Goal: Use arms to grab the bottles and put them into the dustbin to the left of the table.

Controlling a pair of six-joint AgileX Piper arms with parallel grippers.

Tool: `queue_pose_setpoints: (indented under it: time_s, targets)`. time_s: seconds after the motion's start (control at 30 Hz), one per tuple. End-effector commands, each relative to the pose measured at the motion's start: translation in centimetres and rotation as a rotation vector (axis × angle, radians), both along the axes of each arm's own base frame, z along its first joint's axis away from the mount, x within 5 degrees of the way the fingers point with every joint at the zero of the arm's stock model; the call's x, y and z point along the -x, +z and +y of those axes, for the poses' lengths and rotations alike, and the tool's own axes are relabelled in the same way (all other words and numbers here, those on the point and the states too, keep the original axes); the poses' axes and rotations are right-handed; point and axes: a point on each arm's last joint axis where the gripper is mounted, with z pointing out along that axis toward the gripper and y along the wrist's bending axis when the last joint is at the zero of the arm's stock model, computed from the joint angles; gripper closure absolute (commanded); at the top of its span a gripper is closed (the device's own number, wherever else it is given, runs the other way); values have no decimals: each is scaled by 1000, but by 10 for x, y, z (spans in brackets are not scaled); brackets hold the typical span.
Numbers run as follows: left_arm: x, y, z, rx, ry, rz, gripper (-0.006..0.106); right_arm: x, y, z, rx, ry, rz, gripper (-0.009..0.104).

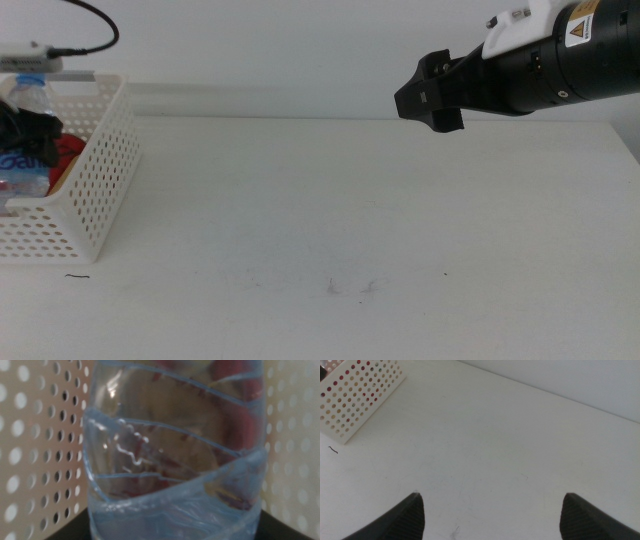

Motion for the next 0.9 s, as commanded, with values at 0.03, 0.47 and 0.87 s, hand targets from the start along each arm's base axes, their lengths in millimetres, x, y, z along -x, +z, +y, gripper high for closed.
queue_pose_setpoints:
  time_s: [0.03, 0.47, 0.87]
  targets:
    - [-8, 2, 2, -5, -3, -62, 59, 1, 0, -1, 5, 2, -9, 4]
    - [20, 66, -28, 80, 1, -166, 7, 1, 0, -1, 5, 2, -9, 4]
    - [172, 176, -122, 37, -235, -756, 7, 1, 0, -1, -1, 3, -5, 4]
